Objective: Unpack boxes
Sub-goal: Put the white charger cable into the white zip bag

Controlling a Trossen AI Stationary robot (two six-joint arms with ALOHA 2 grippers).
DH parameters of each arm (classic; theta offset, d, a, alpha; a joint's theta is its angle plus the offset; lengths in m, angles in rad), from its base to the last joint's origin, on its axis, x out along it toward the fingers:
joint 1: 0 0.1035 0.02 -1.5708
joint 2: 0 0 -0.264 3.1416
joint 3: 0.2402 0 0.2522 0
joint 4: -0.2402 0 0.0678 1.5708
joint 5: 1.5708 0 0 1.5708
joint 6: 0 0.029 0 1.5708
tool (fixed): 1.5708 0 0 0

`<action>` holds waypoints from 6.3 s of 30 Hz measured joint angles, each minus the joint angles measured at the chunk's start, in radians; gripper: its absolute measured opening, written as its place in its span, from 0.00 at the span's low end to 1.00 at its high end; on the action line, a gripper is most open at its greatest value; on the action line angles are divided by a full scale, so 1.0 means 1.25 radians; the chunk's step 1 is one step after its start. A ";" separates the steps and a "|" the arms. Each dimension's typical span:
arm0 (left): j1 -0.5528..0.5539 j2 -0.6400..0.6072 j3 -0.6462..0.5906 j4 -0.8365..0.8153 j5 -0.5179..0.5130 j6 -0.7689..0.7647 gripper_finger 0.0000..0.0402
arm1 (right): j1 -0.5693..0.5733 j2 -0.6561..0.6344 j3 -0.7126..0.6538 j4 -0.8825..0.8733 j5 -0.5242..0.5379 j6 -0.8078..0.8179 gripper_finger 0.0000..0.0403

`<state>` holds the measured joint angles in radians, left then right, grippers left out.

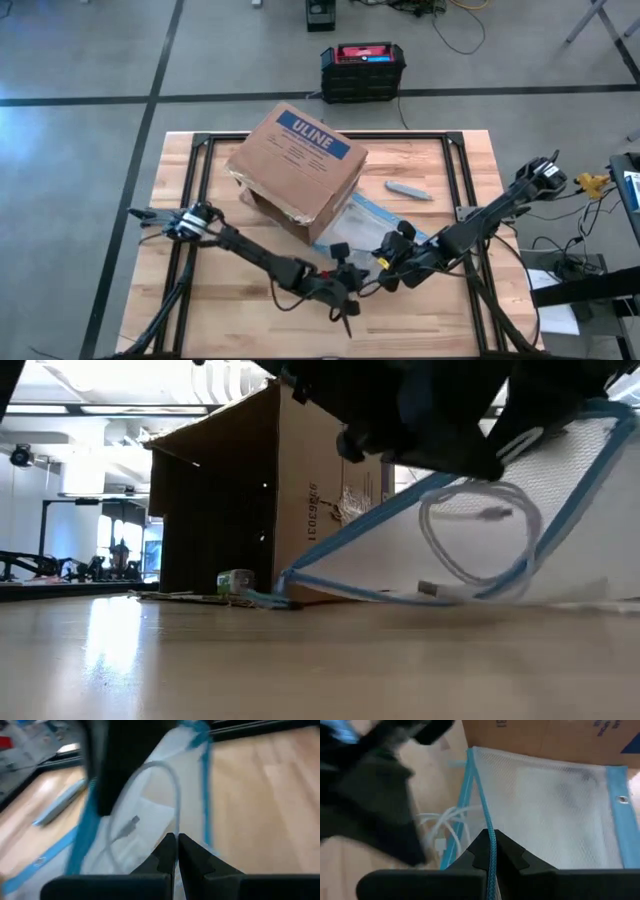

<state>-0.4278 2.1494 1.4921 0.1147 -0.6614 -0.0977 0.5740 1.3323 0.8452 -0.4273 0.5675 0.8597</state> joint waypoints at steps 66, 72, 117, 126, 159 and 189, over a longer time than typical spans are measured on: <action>0.127 -0.031 0.022 -0.192 0.089 -0.415 0.00 | 0.025 -0.042 0.000 0.099 -0.298 -0.144 0.00; 0.113 -0.040 0.021 -0.191 0.148 -0.292 0.00 | 0.024 -0.042 0.000 0.093 -0.292 -0.145 0.00; 0.042 -0.056 0.021 -0.299 0.119 0.219 0.44 | 0.023 -0.004 0.000 0.102 -0.286 -0.122 0.00; 0.042 -0.048 0.021 -0.274 0.163 0.242 0.39 | 0.022 -0.004 0.000 0.104 -0.287 -0.122 0.00; 0.034 -0.003 0.092 -0.430 0.063 0.542 0.33 | 0.022 -0.004 0.000 0.103 -0.286 -0.105 0.00; 0.027 -0.009 0.092 -0.511 0.029 0.826 0.41 | 0.022 -0.004 0.000 0.102 -0.265 -0.116 0.00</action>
<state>-0.3935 2.1384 1.6077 -0.5243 -0.6257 0.9350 0.6018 1.3277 0.8452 -0.2993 0.2360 0.7143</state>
